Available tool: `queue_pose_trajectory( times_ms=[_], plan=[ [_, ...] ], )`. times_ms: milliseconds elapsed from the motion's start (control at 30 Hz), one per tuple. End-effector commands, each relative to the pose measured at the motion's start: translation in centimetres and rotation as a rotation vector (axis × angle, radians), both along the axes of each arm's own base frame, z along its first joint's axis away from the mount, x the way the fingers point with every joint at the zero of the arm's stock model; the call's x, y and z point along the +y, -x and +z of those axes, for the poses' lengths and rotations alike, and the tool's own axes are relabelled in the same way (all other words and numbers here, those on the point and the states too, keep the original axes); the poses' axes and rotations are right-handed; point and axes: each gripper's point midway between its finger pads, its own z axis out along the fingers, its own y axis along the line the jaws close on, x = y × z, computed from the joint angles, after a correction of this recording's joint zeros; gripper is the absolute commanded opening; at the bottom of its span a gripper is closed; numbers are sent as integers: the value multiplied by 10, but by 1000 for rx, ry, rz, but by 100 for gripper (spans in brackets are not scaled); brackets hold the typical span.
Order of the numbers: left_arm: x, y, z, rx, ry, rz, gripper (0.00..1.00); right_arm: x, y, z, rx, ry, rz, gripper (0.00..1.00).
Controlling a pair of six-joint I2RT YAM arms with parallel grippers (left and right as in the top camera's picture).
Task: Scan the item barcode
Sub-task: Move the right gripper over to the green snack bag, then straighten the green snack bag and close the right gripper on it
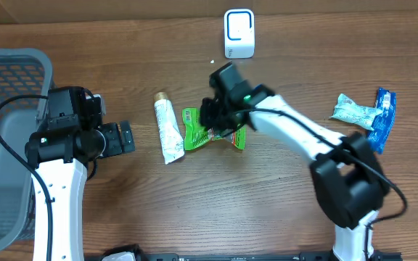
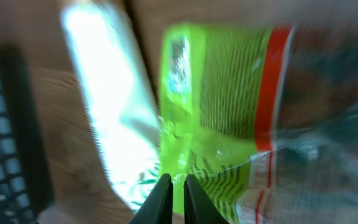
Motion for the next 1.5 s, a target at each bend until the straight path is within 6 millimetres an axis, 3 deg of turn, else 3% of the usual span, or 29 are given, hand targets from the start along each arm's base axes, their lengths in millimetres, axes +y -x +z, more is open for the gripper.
queue_pose_trajectory(
  times_ms=[0,133,267,400,633,700,833,933,1033,1167,1333,1467],
  plan=[
    [-2,0,1,-4,1,-22,100,2,15,-22,58,46,-4,11],
    [-2,0,1,-4,1,-22,100,-10,25,-31,72,116,38,18],
    [-2,0,1,-4,1,-22,100,-42,26,-41,103,221,31,25],
    [-2,0,1,-4,1,-22,100,-67,25,-40,151,216,68,32],
    [-2,0,1,-4,1,-22,99,-134,3,-40,138,250,144,62],
    [-2,0,1,-4,1,-22,100,-150,-7,-31,138,224,147,70],
    [-2,0,1,-4,1,-22,100,-165,-29,9,97,123,137,78],
    [-2,0,1,-4,1,-22,100,-171,-48,44,21,80,112,84],
    [-2,0,1,-4,1,-22,99,-168,-51,47,-2,77,120,90],
    [-2,0,1,-4,1,-22,100,-145,-44,30,24,79,150,100],
    [-2,0,1,-4,1,-22,100,-115,-33,-1,87,128,108,100],
    [-2,0,1,-4,1,-22,99,-113,-25,-31,121,270,30,100]
  ],
)
